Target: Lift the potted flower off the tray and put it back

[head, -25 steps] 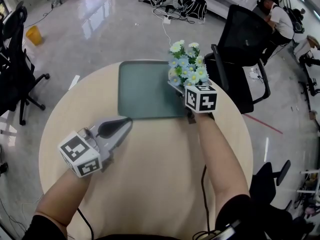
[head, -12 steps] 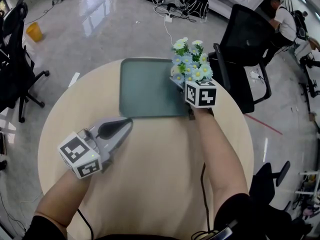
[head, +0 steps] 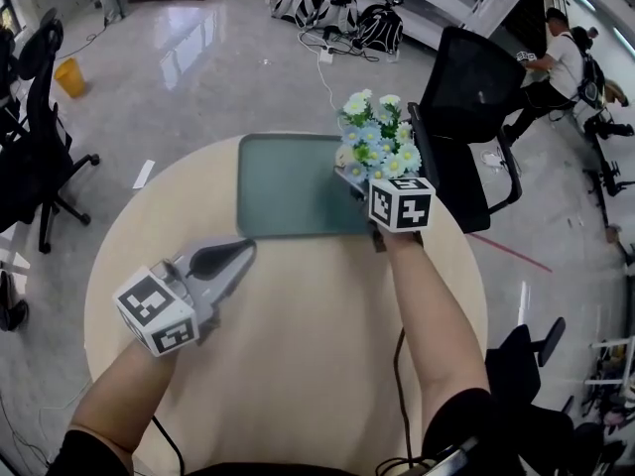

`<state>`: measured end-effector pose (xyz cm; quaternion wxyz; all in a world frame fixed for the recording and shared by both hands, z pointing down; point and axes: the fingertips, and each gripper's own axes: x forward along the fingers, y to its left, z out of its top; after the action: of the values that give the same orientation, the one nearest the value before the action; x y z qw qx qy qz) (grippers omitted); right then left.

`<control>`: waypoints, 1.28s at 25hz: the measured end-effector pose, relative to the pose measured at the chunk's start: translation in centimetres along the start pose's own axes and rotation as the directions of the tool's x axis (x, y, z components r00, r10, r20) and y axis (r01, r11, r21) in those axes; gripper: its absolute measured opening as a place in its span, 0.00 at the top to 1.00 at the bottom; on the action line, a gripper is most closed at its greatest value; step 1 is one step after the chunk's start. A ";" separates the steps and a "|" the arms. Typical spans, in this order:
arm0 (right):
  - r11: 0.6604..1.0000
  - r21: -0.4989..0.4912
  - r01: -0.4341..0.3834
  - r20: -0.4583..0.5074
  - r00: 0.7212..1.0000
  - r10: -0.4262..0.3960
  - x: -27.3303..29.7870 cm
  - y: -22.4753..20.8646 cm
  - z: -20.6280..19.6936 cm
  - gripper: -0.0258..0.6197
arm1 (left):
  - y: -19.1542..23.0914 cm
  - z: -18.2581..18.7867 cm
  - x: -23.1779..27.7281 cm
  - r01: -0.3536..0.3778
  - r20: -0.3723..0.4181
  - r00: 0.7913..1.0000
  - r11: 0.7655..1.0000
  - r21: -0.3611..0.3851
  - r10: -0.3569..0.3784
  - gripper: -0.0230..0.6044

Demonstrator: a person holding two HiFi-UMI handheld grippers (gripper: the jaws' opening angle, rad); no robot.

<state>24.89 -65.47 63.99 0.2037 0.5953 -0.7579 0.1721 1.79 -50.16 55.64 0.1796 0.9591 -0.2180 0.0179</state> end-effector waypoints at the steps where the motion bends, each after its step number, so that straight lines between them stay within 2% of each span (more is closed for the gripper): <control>1: 1.000 -0.003 0.000 0.006 1.000 0.000 -0.8 0.0 0.6 0.10 | -0.4 0.6 -0.2 0.000 0.003 1.000 1.000 0.007 -0.001 0.97; 8: 1.000 -0.002 0.018 0.041 0.999 -0.018 -7.4 -0.1 3.6 0.10 | -4.1 4.0 -1.3 0.008 0.016 1.000 0.999 0.044 -0.009 0.97; 18: 0.998 0.032 0.056 0.074 0.996 -0.058 -17.7 -1.4 3.2 0.10 | -11.1 6.1 -0.5 0.052 0.010 0.999 0.994 0.097 -0.053 0.97; 25: 0.995 0.050 0.087 0.083 0.992 -0.091 -24.7 -3.1 0.4 0.10 | -16.5 5.7 1.3 0.114 -0.009 0.994 0.985 0.127 -0.113 0.97; 32: 0.989 0.064 0.131 0.073 0.988 -0.136 -31.0 -5.1 -3.5 0.10 | -22.1 4.2 3.9 0.190 -0.038 0.982 0.974 0.126 -0.186 0.97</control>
<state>36.65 -39.02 51.16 0.1679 0.6567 -0.7182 0.1571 14.58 -34.65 44.75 0.1211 0.9847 -0.1223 0.0275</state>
